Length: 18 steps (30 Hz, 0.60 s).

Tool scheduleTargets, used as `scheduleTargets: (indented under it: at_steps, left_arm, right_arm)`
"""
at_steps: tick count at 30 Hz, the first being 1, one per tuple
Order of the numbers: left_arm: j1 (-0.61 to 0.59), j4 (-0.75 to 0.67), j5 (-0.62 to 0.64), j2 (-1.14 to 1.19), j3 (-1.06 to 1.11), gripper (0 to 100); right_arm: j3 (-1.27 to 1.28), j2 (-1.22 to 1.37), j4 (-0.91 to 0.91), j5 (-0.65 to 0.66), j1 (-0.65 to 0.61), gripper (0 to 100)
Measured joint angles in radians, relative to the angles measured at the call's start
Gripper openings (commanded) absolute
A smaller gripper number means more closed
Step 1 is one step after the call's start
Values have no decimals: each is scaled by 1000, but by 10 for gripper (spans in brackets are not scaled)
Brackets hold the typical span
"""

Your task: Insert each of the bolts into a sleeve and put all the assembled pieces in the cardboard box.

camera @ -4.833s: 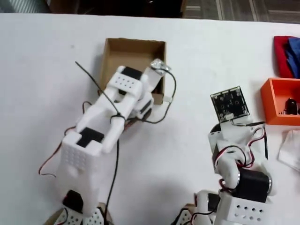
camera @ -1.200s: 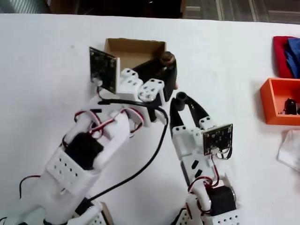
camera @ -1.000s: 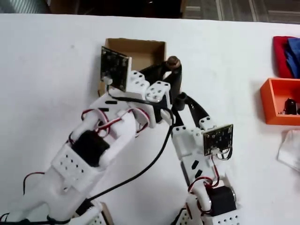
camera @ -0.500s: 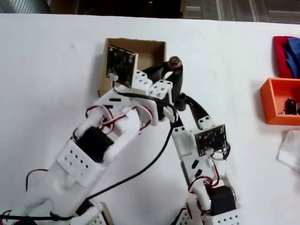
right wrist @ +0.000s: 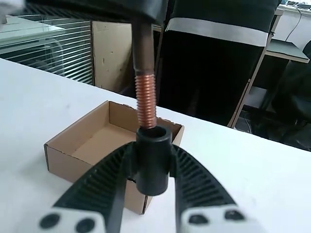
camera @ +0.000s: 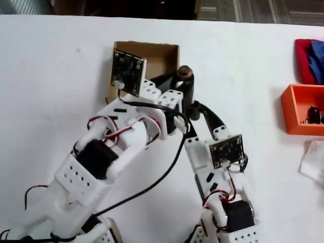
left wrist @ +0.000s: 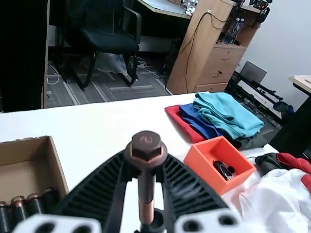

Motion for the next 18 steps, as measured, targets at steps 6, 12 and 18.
scheduleTargets:
  at_steps: [6,12,18]
  left_arm:
    - [51,5,0,2,2,24]
    - [57,5,2,2,2,24]
    - [57,3,3,2,2,24]
  right_arm:
    - [23,0,0,0,2,23]
    - [23,0,0,0,0,23]
    - [23,0,-17,0,0,23]
